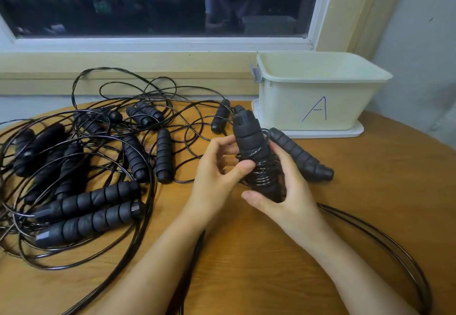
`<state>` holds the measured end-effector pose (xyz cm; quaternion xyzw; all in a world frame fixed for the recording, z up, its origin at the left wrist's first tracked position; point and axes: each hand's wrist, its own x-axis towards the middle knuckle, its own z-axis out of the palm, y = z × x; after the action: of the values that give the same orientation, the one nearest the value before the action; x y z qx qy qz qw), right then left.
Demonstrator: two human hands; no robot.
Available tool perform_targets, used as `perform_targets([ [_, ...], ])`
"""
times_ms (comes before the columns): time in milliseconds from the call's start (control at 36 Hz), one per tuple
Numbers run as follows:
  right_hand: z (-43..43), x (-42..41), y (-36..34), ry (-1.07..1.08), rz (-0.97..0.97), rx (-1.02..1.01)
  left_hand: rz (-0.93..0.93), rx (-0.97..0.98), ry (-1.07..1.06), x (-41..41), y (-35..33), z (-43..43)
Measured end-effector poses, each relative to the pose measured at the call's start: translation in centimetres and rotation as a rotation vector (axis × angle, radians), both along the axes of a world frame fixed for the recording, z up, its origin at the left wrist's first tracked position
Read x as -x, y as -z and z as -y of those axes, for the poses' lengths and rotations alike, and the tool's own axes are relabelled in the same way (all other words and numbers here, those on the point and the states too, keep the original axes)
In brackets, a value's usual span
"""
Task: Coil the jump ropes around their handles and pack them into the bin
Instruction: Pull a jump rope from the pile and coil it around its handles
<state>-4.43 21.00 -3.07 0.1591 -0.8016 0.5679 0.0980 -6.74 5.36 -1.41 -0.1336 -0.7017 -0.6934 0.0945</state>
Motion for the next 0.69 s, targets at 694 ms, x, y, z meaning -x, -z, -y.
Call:
perform_targets([
  [694,-1.2,0.4,-1.0,-0.028,-0.004,0.029,-0.001,-0.013,0.091,0.0,-0.8,0.6],
])
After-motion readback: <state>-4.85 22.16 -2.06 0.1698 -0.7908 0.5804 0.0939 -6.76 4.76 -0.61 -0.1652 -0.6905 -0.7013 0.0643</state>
